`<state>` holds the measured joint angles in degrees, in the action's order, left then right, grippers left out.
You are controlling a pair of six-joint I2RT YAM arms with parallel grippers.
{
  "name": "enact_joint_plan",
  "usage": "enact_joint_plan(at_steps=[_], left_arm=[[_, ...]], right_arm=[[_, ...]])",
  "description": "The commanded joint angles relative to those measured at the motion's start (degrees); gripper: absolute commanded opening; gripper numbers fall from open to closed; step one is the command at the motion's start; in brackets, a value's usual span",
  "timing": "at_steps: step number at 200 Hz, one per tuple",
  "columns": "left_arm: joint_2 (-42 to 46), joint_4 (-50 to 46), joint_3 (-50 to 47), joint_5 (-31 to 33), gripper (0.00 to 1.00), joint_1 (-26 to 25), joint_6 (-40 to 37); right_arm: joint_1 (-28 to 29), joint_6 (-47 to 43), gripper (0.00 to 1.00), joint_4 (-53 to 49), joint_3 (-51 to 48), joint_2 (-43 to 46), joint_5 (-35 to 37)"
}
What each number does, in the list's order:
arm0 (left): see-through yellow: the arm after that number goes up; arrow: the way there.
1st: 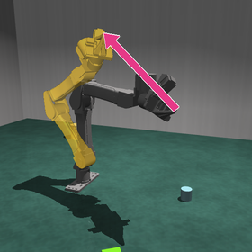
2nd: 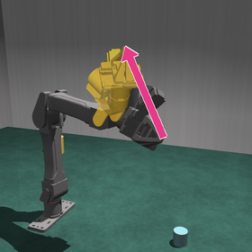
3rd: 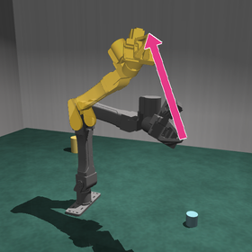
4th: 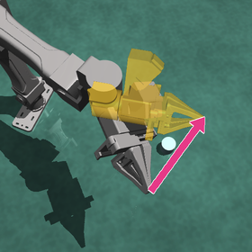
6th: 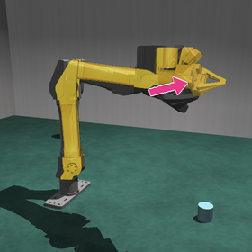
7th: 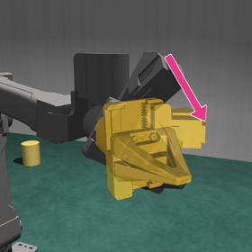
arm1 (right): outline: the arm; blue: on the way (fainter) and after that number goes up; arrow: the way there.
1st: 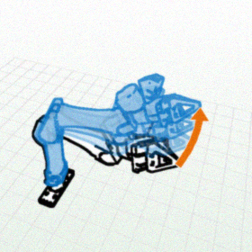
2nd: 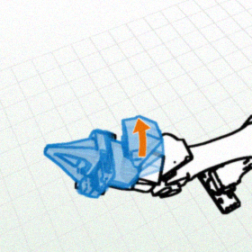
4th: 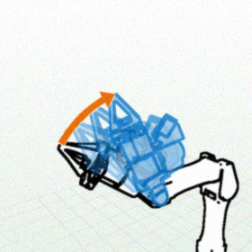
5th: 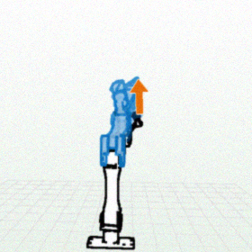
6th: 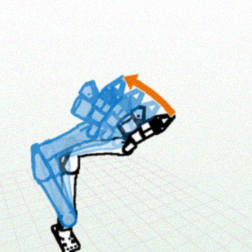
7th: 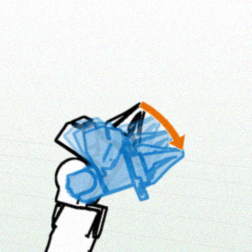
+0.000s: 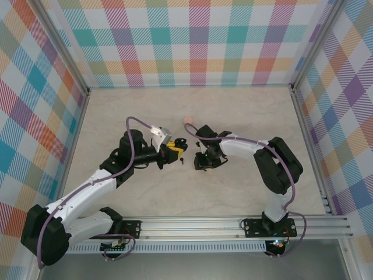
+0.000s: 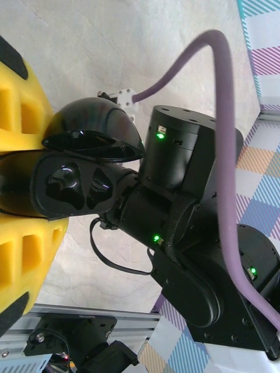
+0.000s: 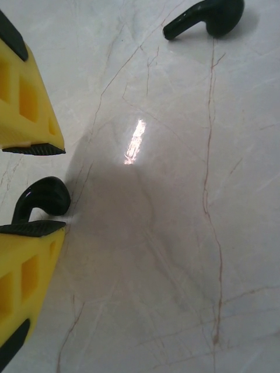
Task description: Insert wireless bluetooth earbuds into charging case
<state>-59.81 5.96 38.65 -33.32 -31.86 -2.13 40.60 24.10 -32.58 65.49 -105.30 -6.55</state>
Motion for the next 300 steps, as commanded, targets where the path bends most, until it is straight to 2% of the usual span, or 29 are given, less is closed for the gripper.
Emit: enact_joint_plan(at_steps=[1, 50, 121, 182, 245, 300], left_arm=[[1.1, -0.2, -0.3, 0.2, 0.21, -1.0, 0.4], [1.2, -0.4, -0.3, 0.4, 0.21, -0.9, 0.3], [1.3, -0.7, -0.2, 0.5, 0.21, -0.9, 0.2], [1.8, -1.3, 0.2, 0.7, 0.21, -1.0, 0.3], [1.9, -1.4, -0.1, 0.9, 0.21, -0.9, 0.5], [1.9, -1.1, -0.3, 1.1, 0.21, -0.9, 0.9]], right_arm=[[1.3, -2.2, 0.38, -4.3, 2.5, -1.7, 4.4], [3.1, -3.9, 0.36, -7.6, 4.7, -3.5, 8.3], [3.1, 0.4, 0.22, -8.9, 4.8, -4.3, 13.5], [-1.1, 4.9, 0.20, -8.0, 8.3, -6.3, 13.3], [-5.1, 7.5, 0.23, -7.2, 12.1, -10.0, 10.3], [-5.4, 2.0, 0.39, -7.7, 12.9, -9.5, 9.4]])
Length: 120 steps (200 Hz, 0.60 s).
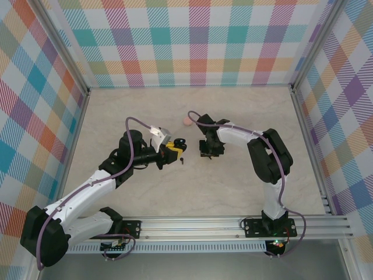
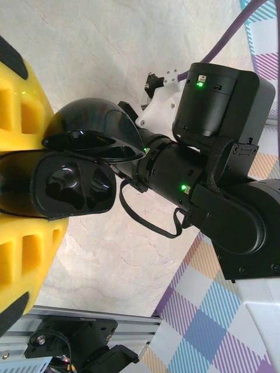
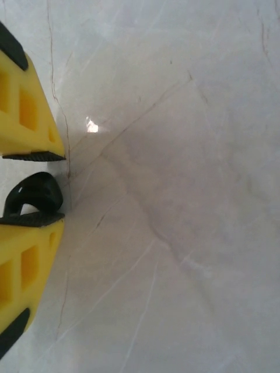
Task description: Insert wireless bluetooth earbuds into charging case
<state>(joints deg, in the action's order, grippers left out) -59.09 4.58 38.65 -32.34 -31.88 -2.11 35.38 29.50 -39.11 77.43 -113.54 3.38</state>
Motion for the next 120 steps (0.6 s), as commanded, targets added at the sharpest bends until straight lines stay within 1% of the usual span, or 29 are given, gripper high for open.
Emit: enact_joint_plan(at_steps=[1, 19, 47, 70, 120], left_arm=[[1.2, 0.3, -0.3, 0.1, 0.21, -0.9, 0.8], [1.2, 0.2, -0.3, 0.0, 0.21, -0.9, 0.8], [1.3, 0.1, -0.3, 0.1, 0.21, -1.0, 0.9], [1.4, 0.1, -0.3, 0.1, 0.21, -0.9, 1.0], [1.6, 0.0, -0.4, 0.2, 0.21, -0.9, 1.1]], right_arm=[[-0.1, -3.7, 0.39, -1.3, 1.0, -1.3, -0.6], [-0.1, -7.8, 0.44, -2.5, 1.9, -1.0, -0.1], [-0.2, -15.6, 0.45, -4.1, 3.2, -1.1, -0.7], [-0.4, -20.0, 0.45, -5.4, 4.1, -1.4, -0.7], [-0.7, -25.0, 0.45, -6.4, 6.2, -3.0, -2.3]])
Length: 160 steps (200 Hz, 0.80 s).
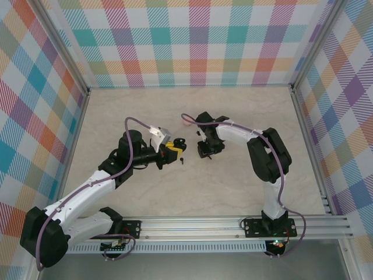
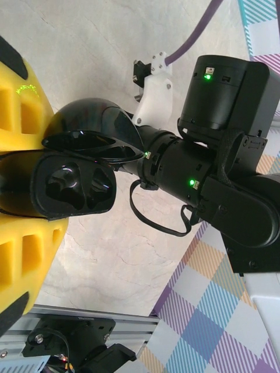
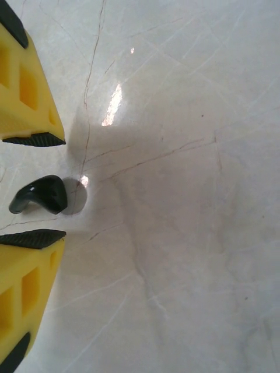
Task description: Insert wireless bluetooth earbuds into charging case
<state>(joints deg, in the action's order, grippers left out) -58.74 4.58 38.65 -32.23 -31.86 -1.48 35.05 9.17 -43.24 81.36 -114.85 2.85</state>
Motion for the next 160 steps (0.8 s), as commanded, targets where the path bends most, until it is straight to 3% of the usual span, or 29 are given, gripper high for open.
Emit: enact_joint_plan(at_steps=[1, 160], left_arm=[[1.2, 0.0, -0.4, 0.1, 0.21, -0.9, 0.5], [1.5, -0.5, 0.1, 0.2, 0.21, -0.9, 0.5]], right_arm=[[-0.3, -4.7, 0.45, -2.3, 2.3, -1.7, -1.8], [-1.4, -3.6, 0.33, -4.7, 3.5, -3.7, -0.8]])
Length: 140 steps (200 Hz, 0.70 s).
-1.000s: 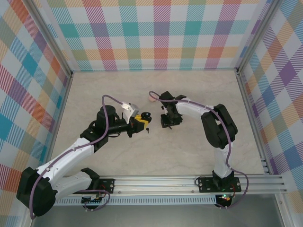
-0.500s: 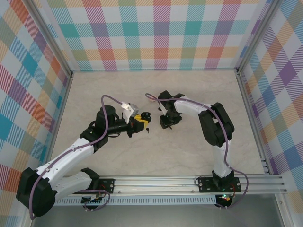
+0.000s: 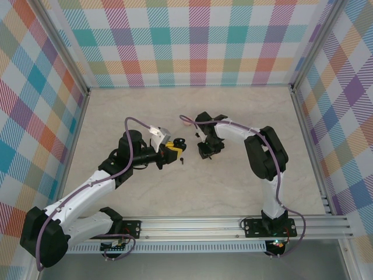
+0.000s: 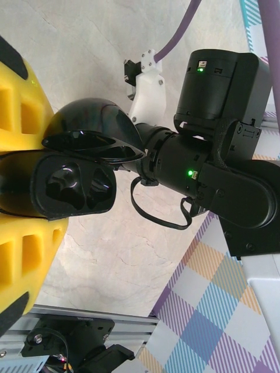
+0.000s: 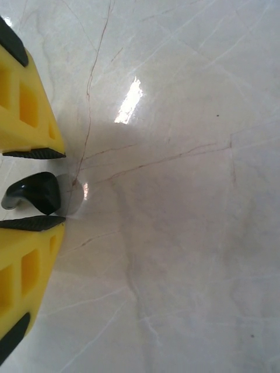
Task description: Insert wireless bluetooth earbuds into charging case
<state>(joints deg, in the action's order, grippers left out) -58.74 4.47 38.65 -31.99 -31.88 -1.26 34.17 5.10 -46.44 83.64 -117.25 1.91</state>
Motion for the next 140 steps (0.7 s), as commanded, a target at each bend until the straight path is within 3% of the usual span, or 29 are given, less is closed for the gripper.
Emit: enact_joint_plan(at_steps=[1, 140], left_arm=[[1.5, -0.4, 0.1, 0.0, 0.21, -0.9, 0.3], [0.5, -0.3, 0.4, 0.2, 0.21, -0.9, 0.7]], right_arm=[[-0.6, 0.5, 0.33, -1.5, 1.2, -1.3, 0.2], [-1.3, 4.4, 0.26, 0.1, -0.3, 0.2, -1.5]])
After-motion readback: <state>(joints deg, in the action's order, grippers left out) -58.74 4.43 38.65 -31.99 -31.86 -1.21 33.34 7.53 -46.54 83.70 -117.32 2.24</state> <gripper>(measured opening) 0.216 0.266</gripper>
